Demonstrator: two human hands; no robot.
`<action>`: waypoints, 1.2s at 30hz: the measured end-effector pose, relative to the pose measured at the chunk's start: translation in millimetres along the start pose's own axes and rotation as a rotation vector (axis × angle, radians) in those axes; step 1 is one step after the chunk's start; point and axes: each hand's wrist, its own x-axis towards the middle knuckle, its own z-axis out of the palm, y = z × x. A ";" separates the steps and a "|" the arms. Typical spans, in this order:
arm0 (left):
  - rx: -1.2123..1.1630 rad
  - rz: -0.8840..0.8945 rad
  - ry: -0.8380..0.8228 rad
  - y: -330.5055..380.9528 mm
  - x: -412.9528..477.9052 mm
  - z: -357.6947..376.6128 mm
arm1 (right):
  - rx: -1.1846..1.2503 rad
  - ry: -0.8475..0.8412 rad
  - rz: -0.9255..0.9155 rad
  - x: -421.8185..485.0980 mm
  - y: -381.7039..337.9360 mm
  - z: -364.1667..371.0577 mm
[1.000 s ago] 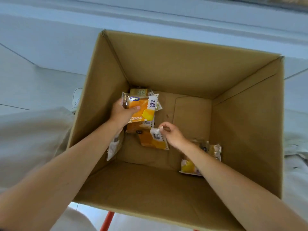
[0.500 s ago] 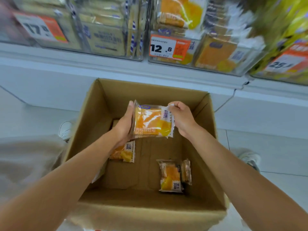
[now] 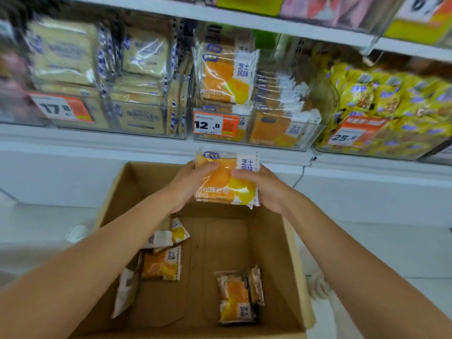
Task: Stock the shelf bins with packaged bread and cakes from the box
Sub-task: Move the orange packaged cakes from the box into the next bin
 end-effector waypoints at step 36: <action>1.677 1.064 0.592 129.3 176.6 0.1 | -0.215 0.436 -0.360 241.8 -226.7 -157.2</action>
